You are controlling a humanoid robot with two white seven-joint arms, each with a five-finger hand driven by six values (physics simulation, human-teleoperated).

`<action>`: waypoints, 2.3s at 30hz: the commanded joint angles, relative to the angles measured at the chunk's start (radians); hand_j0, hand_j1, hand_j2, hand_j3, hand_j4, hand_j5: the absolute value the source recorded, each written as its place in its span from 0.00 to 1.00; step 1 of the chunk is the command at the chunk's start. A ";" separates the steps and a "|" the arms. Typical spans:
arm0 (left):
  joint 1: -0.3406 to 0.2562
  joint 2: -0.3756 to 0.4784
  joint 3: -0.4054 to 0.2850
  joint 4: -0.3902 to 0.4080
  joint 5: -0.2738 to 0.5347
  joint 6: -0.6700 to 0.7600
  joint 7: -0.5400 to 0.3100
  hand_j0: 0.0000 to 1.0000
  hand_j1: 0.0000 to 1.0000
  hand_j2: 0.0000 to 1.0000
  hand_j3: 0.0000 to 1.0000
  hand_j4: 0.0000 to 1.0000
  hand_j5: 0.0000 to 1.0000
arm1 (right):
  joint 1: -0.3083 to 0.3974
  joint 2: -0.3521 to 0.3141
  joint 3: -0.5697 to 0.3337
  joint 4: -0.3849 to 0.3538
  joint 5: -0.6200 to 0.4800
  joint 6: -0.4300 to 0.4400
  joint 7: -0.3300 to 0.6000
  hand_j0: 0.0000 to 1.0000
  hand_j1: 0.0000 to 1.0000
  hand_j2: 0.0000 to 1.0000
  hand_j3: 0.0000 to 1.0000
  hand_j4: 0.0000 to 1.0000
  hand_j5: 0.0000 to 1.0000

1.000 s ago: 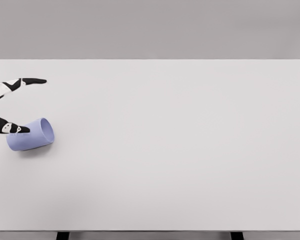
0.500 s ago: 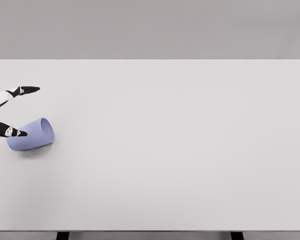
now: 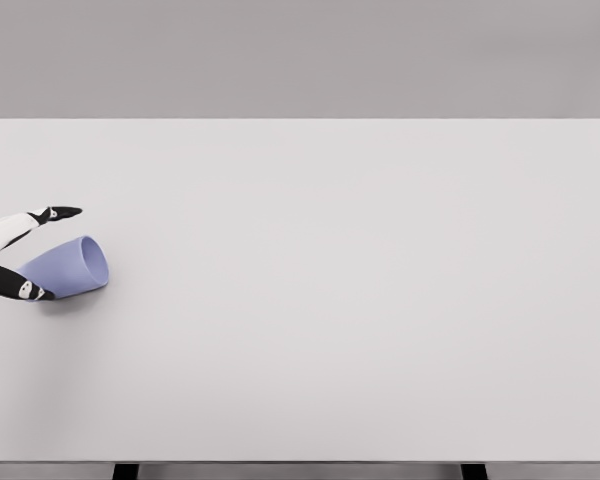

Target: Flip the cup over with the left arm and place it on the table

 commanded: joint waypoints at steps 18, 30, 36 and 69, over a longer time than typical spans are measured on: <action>0.018 -0.055 0.008 0.003 0.003 0.111 -0.001 0.97 0.97 0.97 0.97 0.97 0.97 | 0.000 0.000 0.000 0.000 0.000 0.001 0.000 1.00 1.00 1.00 1.00 1.00 1.00; 0.037 -0.081 0.012 0.004 0.006 0.111 -0.001 0.95 0.95 0.95 0.95 0.95 0.95 | 0.000 0.000 0.000 0.000 0.000 0.001 0.001 1.00 1.00 1.00 1.00 1.00 1.00; 0.038 -0.089 0.015 0.007 0.008 0.111 -0.001 0.95 0.95 0.95 0.95 0.95 0.95 | 0.000 0.000 0.000 0.000 0.000 -0.001 0.001 1.00 1.00 1.00 1.00 1.00 1.00; 0.054 -0.087 0.090 0.010 0.021 0.103 0.005 0.61 0.61 0.61 0.61 0.61 0.61 | 0.000 0.000 0.000 0.000 0.000 0.001 0.000 1.00 1.00 1.00 1.00 1.00 1.00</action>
